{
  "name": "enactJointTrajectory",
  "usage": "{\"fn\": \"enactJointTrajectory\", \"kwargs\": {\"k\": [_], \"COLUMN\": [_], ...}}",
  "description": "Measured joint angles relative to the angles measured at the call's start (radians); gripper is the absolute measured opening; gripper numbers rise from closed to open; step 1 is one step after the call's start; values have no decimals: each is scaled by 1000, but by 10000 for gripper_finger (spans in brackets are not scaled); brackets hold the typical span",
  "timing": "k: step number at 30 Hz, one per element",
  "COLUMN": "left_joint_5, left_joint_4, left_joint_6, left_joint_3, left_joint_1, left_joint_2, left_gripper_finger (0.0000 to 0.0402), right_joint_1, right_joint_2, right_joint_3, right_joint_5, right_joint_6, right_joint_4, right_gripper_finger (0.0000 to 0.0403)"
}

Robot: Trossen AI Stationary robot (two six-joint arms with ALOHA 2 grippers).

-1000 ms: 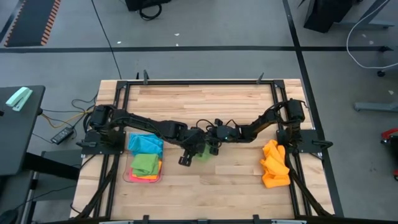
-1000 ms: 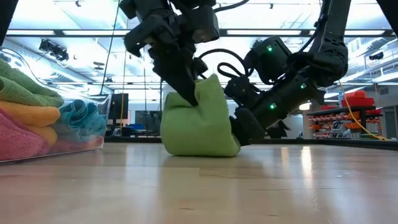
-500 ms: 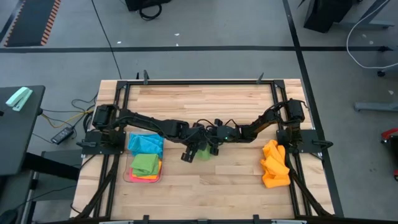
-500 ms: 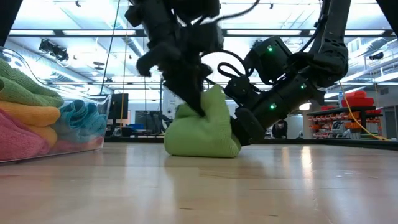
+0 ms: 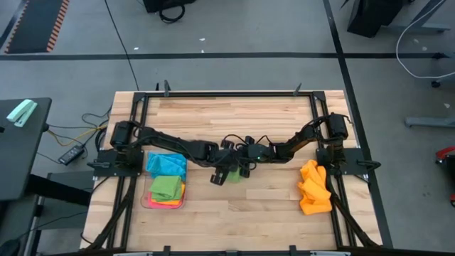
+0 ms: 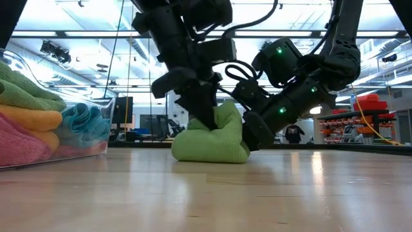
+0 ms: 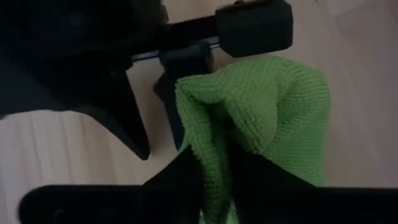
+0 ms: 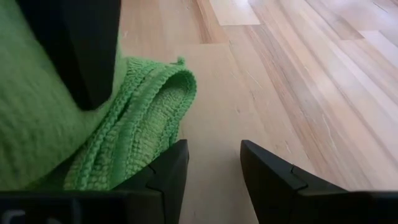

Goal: Fold microfiber towels
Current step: Fold the green microfiber cloth

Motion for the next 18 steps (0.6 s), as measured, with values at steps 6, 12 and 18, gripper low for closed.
{"fn": "enactJointTrajectory", "kwargs": {"k": [6, 12, 18], "left_joint_5": [2, 15, 22], "left_joint_4": [4, 4, -10], "left_joint_6": [-40, -84, -107], "left_joint_3": [0, 0, 0], "left_joint_1": [-7, -19, -48], "left_joint_2": [10, 7, -21], "left_gripper_finger": [165, 265, 293], "right_joint_1": [0, 1, 3], "right_joint_2": [0, -33, -88], "right_joint_3": [0, 1, -2], "right_joint_5": [-1, -9, -17], "right_joint_6": [2, -14, -32], "right_joint_4": [1, -58, -154], "right_gripper_finger": [161, 161, 161]}}
